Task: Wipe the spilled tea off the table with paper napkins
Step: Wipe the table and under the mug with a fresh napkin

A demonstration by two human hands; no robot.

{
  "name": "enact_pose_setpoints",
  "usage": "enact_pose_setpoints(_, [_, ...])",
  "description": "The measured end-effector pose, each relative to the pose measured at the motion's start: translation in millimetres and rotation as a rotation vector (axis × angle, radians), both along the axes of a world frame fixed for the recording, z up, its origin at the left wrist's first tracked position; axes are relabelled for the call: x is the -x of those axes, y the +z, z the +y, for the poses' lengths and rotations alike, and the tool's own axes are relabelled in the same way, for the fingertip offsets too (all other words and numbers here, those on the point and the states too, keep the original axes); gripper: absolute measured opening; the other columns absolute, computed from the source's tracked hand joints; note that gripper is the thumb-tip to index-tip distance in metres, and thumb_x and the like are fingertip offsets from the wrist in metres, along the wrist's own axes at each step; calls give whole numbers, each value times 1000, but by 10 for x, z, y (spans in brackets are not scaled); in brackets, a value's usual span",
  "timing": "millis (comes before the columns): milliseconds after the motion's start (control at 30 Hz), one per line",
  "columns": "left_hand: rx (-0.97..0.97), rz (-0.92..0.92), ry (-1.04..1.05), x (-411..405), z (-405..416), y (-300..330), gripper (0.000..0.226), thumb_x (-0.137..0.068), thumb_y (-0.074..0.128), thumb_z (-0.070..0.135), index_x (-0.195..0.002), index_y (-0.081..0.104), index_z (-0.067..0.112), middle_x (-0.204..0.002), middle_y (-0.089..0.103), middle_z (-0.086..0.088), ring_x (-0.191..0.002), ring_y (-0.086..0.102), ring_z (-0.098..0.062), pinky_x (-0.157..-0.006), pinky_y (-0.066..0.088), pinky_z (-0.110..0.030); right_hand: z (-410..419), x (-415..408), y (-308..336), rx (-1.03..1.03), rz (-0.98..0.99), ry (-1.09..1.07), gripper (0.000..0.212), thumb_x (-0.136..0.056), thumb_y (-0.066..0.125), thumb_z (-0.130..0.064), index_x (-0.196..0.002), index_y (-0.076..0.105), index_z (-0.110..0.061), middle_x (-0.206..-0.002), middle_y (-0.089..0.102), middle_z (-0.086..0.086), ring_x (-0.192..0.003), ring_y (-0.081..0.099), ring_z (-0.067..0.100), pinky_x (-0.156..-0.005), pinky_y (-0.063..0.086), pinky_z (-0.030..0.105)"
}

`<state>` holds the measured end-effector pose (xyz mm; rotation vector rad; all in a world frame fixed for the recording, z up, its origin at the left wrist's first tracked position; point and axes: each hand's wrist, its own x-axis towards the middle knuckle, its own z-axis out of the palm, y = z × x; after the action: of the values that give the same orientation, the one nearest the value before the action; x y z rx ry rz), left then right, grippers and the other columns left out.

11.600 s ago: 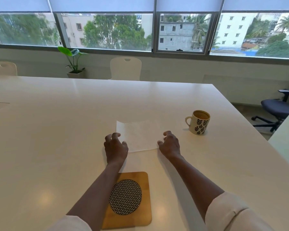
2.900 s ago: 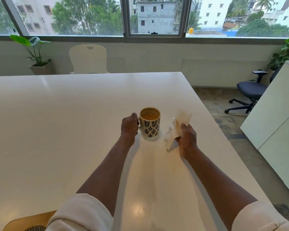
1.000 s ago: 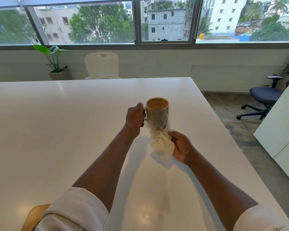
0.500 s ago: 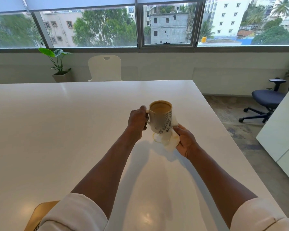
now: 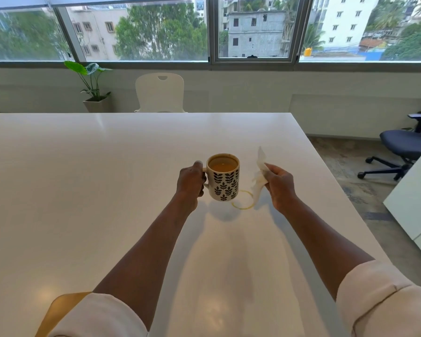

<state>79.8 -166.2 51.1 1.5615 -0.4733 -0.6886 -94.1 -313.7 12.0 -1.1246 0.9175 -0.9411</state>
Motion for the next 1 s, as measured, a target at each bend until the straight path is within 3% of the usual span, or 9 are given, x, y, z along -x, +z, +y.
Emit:
enact_pose_setpoints(100, [5,-6,2,18,3,-5,42,-96,41,27,-56,41,16,-49,41,4,-47,31,-12,-45,27,-24,-58,-5,-18,201,293,117,46,-84,60,1,-130,60,-2,-127,63,16,-116,59,30,-101,46,40])
enact_pose_setpoints(167, [1,-5,13,1,3,-9,42,-95,42,27,-55,42,16,-49,42,4,-45,31,-12,-43,27,-23,-76,-13,-50,352,526,201,60,-82,59,0,-141,51,-7,-149,47,5,-135,47,24,-113,35,34])
enact_pose_setpoints(267, [-3,0,41,-68,8,-50,42,-94,43,28,-54,43,15,-48,42,4,-41,30,-11,-42,26,-23,-154,-78,-167,574,849,353,60,-87,54,-6,-146,46,-13,-160,29,-2,-146,31,22,-117,21,27])
enact_pose_setpoints(400, [-6,-3,53,-128,28,-105,42,-95,43,28,-55,43,14,-49,42,3,-40,30,-11,-43,25,-21,-235,-133,-296,737,1141,473,50,-99,46,-20,-148,39,-17,-165,16,4,-152,7,26,-122,5,44])
enact_pose_setpoints(567, [-13,3,63,-129,38,-143,42,-95,43,27,-55,43,14,-51,43,2,-43,31,-12,-43,26,-23,-174,-134,-317,834,1162,527,53,-104,36,-23,-154,26,-8,-164,11,14,-152,12,27,-123,11,38])
enact_pose_setpoints(833, [-16,-2,75,-107,60,-176,41,-94,43,28,-56,44,14,-53,44,1,-44,33,-13,-43,27,-23,191,-44,-375,987,1047,627,53,-106,33,-21,-156,20,-14,-165,9,6,-152,5,17,-121,2,30])
enact_pose_setpoints(1000, [12,-4,93,-117,69,-104,40,-94,44,29,-56,45,14,-51,45,2,-42,31,-13,-42,26,-22,452,48,-431,1079,941,734,52,-105,34,-19,-155,21,-17,-164,13,3,-152,7,18,-125,7,37])
